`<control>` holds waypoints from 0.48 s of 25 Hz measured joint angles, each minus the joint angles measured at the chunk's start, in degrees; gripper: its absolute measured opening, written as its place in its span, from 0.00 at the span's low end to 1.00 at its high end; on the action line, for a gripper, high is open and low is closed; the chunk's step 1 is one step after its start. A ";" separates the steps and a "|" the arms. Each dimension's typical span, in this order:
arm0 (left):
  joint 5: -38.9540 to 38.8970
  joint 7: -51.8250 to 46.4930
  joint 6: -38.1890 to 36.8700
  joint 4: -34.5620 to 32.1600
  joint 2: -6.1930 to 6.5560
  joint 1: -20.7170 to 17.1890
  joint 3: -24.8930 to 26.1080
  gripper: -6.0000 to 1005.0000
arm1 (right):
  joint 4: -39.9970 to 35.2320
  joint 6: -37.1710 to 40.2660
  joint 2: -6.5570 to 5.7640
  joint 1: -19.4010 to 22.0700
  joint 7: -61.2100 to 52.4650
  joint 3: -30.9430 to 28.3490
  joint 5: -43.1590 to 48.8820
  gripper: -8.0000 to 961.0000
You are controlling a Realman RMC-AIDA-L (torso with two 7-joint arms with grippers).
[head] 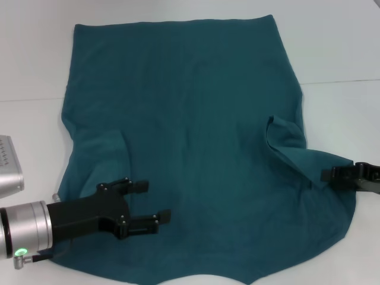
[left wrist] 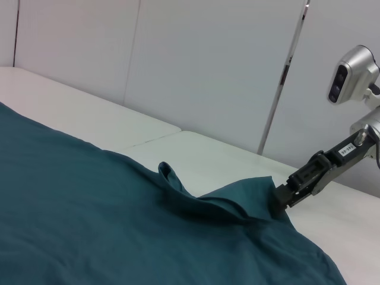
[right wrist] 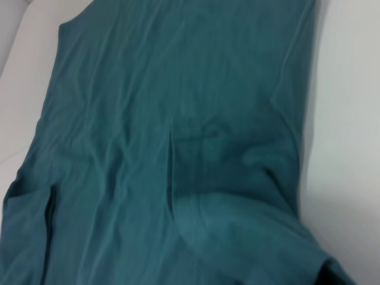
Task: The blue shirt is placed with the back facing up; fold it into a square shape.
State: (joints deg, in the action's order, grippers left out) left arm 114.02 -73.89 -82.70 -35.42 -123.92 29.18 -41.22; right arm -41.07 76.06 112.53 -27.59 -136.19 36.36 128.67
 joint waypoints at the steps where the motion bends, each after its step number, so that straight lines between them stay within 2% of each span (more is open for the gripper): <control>1: 0.00 0.03 0.00 0.00 0.00 0.00 0.00 0.90 | 0.01 -0.52 0.18 -0.03 0.12 -0.04 0.00 0.58; 7: 0.00 0.08 0.00 0.00 0.00 -0.07 0.00 0.90 | 0.19 -1.91 0.62 -0.16 0.21 0.21 -0.02 0.58; 12: -0.03 0.21 0.00 0.00 0.00 -0.09 0.00 0.90 | 0.19 -2.75 0.92 -0.30 0.41 -0.11 -0.39 0.51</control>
State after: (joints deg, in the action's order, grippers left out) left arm 113.99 -73.68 -82.70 -35.42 -123.92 29.09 -41.22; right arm -40.88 73.31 113.45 -27.89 -135.78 36.25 128.28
